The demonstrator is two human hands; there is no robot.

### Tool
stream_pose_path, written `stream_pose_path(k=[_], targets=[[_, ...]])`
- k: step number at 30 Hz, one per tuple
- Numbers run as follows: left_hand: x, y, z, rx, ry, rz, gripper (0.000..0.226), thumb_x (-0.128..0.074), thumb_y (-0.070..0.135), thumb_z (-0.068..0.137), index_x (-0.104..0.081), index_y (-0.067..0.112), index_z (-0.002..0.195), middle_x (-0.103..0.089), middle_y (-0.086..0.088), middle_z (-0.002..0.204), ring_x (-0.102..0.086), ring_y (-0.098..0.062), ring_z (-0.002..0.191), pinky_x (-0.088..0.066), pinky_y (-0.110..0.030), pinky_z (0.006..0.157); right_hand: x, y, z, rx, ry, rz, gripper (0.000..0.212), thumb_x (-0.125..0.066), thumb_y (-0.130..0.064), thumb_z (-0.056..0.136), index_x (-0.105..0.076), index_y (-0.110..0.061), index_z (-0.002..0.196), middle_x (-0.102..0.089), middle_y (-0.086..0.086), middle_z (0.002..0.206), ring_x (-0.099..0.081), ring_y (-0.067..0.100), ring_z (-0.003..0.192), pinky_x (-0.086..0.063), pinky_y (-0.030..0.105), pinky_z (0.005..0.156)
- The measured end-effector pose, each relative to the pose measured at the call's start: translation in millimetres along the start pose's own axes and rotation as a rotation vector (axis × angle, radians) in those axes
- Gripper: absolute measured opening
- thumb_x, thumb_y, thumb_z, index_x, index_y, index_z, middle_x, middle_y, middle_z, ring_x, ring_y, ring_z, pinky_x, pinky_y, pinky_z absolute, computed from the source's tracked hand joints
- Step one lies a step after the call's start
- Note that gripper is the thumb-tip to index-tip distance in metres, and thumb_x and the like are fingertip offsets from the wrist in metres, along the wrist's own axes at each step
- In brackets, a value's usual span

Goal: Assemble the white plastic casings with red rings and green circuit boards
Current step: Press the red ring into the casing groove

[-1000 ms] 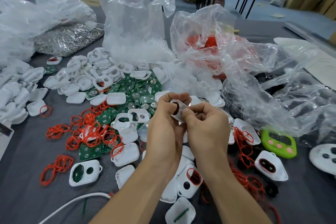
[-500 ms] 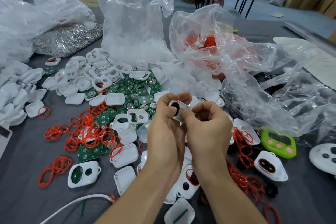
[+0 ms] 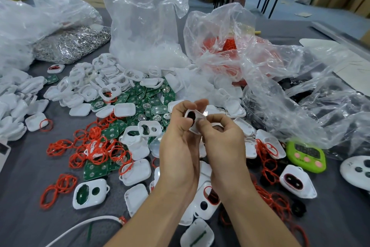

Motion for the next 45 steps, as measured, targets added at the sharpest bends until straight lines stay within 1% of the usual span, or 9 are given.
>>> stream_pose_path(k=[4,8,11,15,19,24,32,38,45], targets=[[-2,4,-2,-0.001,-0.005,0.111,0.027,-0.043,0.018,0.072,-0.059,0.026,0.093,-0.072,0.004,0.126,-0.061,-0.018,0.093,-0.041,-0.041,0.077,-3,-2,2,0.003,-0.101,0.061,0.015,-0.067,-0.036,0.083,-0.071,-0.024,0.074,-0.058,-0.008,0.059,-0.048,0.011,0.055,-0.04,0.036,0.063],[0,11,2,-0.029,-0.053,0.221,0.046,-0.045,0.005,0.063,-0.059,0.021,0.104,-0.072,0.001,0.125,-0.059,-0.017,0.076,-0.043,-0.028,0.051,3,-7,7,-0.026,-0.181,0.188,0.031,-0.065,-0.011,0.097,-0.066,-0.019,0.066,-0.056,0.003,0.056,-0.042,0.013,0.044,-0.036,0.024,0.045],[8,16,10,-0.003,-0.083,0.293,0.068,-0.048,-0.004,0.061,-0.061,0.021,0.123,-0.072,-0.002,0.123,-0.067,-0.021,0.087,-0.054,-0.03,0.059,7,-9,9,-0.071,-0.204,0.266,0.026,-0.063,-0.007,0.098,-0.063,-0.013,0.072,-0.055,0.005,0.055,-0.038,0.013,0.043,-0.032,0.022,0.041],[18,26,18,0.099,-0.136,0.293,0.053,-0.057,-0.005,0.072,-0.07,0.011,0.121,-0.076,-0.006,0.114,-0.072,-0.019,0.091,-0.062,-0.03,0.081,9,-7,11,-0.116,-0.193,0.345,0.021,-0.064,-0.006,0.096,-0.061,-0.01,0.076,-0.058,0.006,0.057,-0.035,0.013,0.043,-0.031,0.022,0.04],[24,29,19,0.066,-0.006,0.434,0.027,-0.062,-0.002,0.094,-0.079,0.014,0.109,-0.078,-0.007,0.087,-0.074,-0.016,0.075,-0.061,-0.025,0.07,18,-10,12,0.123,-0.081,0.061,0.022,-0.072,-0.018,0.093,-0.066,-0.018,0.072,-0.06,0.004,0.053,-0.046,0.016,0.042,-0.04,0.029,0.045],[27,28,18,-0.053,0.146,0.623,0.022,-0.068,-0.003,0.092,-0.08,0.016,0.091,-0.078,-0.013,0.076,-0.073,-0.016,0.065,-0.06,-0.026,0.057,21,-19,5,0.312,0.001,-0.204,0.02,-0.078,-0.029,0.088,-0.069,-0.021,0.073,-0.071,-0.003,0.062,-0.069,0.016,0.057,-0.057,0.036,0.057],[29,28,18,-0.147,0.218,0.818,0.038,-0.069,-0.001,0.09,-0.081,0.032,0.074,-0.075,-0.007,0.065,-0.071,-0.017,0.057,-0.061,-0.028,0.056,19,-16,5,0.245,-0.019,-0.222,0.02,-0.077,-0.021,0.088,-0.07,-0.019,0.069,-0.071,0.0,0.06,-0.073,0.021,0.062,-0.061,0.043,0.065],[32,33,19,-0.168,0.229,0.902,0.026,-0.072,0.007,0.087,-0.081,0.03,0.078,-0.076,0.0,0.066,-0.073,-0.019,0.058,-0.061,-0.03,0.056,16,-15,3,0.231,-0.082,-0.2,0.021,-0.076,-0.027,0.088,-0.071,-0.019,0.07,-0.069,-0.003,0.054,-0.064,0.01,0.043,-0.045,0.017,0.045],[33,34,21,-0.123,0.218,0.891,0.029,-0.073,-0.001,0.088,-0.079,0.026,0.079,-0.077,-0.001,0.069,-0.073,-0.019,0.058,-0.062,-0.03,0.057,15,-7,9,0.072,-0.18,-0.034,0.016,-0.075,-0.011,0.087,-0.072,-0.013,0.071,-0.067,0.014,0.056,-0.055,0.016,0.041,-0.039,0.023,0.04]])
Point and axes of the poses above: each hand's wrist, its own z-axis towards the middle knuckle, its own x-axis out of the back of the hand, y = z × x, the point moved 4 cm from there along z, towards the middle knuckle
